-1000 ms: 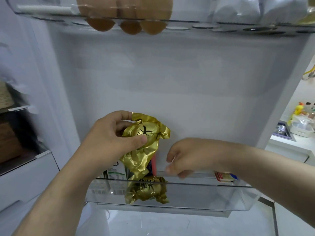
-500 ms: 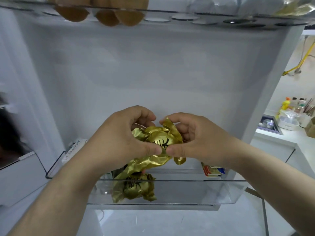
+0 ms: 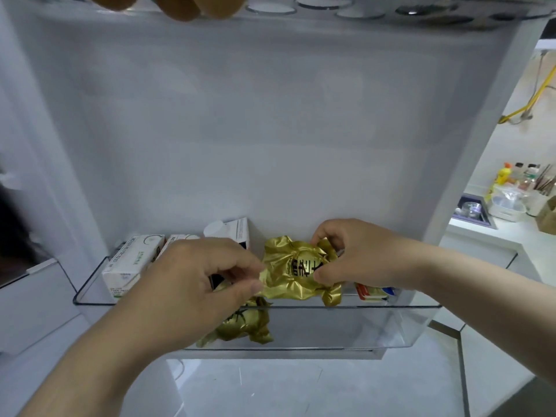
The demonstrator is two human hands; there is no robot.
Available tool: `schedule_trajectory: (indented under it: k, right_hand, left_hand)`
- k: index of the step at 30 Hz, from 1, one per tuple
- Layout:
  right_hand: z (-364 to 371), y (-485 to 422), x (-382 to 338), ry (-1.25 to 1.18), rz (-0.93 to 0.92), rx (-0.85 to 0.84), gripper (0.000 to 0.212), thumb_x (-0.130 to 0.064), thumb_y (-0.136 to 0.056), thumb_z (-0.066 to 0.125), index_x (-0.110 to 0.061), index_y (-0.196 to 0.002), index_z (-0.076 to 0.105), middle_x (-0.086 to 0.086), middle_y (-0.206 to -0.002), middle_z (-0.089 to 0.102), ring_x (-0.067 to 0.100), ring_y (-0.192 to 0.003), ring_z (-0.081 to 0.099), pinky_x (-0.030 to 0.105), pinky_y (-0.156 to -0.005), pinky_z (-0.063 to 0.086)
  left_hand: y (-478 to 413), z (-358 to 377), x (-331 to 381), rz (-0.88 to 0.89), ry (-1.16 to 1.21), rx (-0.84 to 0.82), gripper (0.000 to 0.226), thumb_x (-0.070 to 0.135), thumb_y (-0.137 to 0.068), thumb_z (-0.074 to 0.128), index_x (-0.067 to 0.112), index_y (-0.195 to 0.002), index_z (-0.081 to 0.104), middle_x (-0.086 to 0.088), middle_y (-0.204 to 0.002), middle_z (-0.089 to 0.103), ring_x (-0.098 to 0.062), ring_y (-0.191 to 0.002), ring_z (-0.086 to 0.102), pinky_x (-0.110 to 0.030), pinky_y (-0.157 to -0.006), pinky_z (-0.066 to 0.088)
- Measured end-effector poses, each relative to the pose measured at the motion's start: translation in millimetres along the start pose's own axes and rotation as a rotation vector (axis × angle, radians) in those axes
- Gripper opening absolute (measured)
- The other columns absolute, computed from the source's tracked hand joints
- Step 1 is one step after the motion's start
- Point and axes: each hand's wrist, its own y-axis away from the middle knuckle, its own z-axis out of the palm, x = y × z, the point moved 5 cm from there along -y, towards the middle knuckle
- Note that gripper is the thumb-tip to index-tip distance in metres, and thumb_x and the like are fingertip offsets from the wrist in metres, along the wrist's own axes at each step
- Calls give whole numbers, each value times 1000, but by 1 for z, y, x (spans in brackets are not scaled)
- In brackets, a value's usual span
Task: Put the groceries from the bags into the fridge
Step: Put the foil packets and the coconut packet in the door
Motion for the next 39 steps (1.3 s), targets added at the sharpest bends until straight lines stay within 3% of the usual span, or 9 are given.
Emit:
schedule_trajectory:
  k: [3,9,12,17,21,26,30,36,39]
  right_hand:
    - [4,-5,3,70,16,0,28,-33,-75,77,-30,-97,61,-12,-68,54,-1,-51,54,16,-47,39]
    - [9,-16,8,198,0,37,38,-38,-72,77,-32,-105,60,-14,-76,49,3,-67,48,22,-57,37]
    - [14,-18,9,208,-27,26,33,-37,-72,77,-33,-101,61,-14,-78,50,3,-69,50,25,-58,44]
    - [21,-21,4,301,-99,0,30,-36,-78,75,-30,-106,67,-14,-68,45,1,-62,44,15,-53,29]
    - [25,-21,2,373,-133,-27,33,-42,-82,71,-32,-113,64,-16,-76,50,2,-73,49,18,-59,34]
    - [25,-14,3,499,-123,-26,39,-44,-88,64,-28,-119,47,-9,-74,50,14,-75,50,27,-60,38]
    - [21,-12,2,511,-118,-31,46,-47,-90,62,-30,-129,43,-14,-74,46,16,-85,51,30,-71,39]
    - [1,2,-4,404,-76,23,40,-51,-93,56,-36,-128,45,-9,-106,66,5,-81,57,28,-78,47]
    - [-6,21,-3,341,-89,73,36,-55,-90,54,-44,-123,46,-18,-111,61,3,-98,60,29,-87,52]
  left_hand:
    - [3,2,1,16,-52,-41,5,35,-70,71,34,-74,73,20,-78,68,-2,-75,63,-5,-64,41]
    - [10,17,1,21,-186,-162,26,59,-71,60,45,-92,68,24,-81,65,3,-75,62,-29,-63,54]
    - [9,20,0,21,-214,-157,24,53,-73,61,52,-97,61,26,-82,65,2,-76,61,-30,-61,53]
    - [10,20,0,4,-201,-170,22,49,-74,61,52,-95,63,25,-81,66,1,-78,62,-31,-61,53]
    - [12,20,0,-10,-196,-158,17,43,-78,71,50,-93,66,27,-81,65,3,-78,62,-29,-61,53]
    - [12,22,-1,-17,-211,-151,21,49,-74,60,51,-94,63,24,-81,65,0,-77,61,-33,-62,53]
    - [12,20,0,-7,-186,-129,26,48,-73,61,51,-98,60,24,-82,66,0,-78,62,-31,-61,54]
    - [10,15,-1,-30,-67,-95,27,45,-72,64,46,-100,63,23,-83,67,-1,-72,65,-28,-63,54]
    - [10,14,-4,-30,-65,-85,26,53,-72,62,46,-97,66,27,-87,66,0,-80,63,-19,-62,50]
